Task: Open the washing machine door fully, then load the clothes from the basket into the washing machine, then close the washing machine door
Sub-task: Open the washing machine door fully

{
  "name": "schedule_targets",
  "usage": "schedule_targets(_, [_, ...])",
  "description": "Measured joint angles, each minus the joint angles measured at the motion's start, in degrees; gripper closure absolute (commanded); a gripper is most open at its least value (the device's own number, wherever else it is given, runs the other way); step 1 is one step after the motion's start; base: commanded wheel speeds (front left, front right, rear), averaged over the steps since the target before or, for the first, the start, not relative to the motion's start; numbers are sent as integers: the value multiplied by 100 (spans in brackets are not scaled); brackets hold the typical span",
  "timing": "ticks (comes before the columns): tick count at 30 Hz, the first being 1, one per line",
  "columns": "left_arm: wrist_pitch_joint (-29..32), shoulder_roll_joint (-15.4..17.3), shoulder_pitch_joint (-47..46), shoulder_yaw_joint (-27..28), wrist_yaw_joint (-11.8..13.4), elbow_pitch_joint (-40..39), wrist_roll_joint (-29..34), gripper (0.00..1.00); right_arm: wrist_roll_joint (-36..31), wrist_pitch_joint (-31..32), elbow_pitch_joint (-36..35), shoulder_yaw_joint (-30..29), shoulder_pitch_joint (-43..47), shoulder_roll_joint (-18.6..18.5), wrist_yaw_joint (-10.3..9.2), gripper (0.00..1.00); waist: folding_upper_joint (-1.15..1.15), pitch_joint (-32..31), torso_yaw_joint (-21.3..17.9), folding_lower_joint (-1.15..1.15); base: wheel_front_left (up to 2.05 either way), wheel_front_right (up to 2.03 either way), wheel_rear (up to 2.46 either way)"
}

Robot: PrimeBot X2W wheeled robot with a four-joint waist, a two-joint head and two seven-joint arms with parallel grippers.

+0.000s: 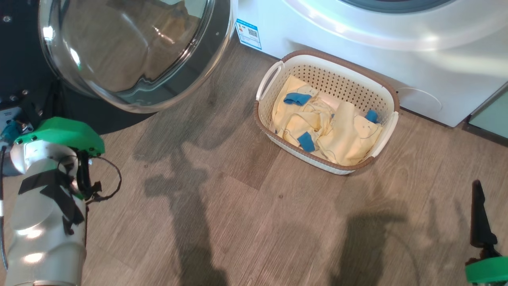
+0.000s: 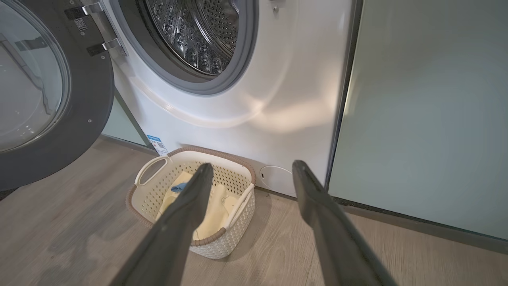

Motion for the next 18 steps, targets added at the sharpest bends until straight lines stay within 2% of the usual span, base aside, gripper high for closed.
schedule_targets(7, [-1, -141, 66, 235, -80, -142, 213, 100, 0, 0, 44, 24, -23, 21, 0, 0, 0, -107, -55, 0, 0, 0, 0])
schedule_targets(18, [0, -631, 1401, 472, -171, -1546, 413, 100, -10, 0, 44, 24, -35, 249, 0, 0, 0, -382, -306, -1, 0, 0, 0])
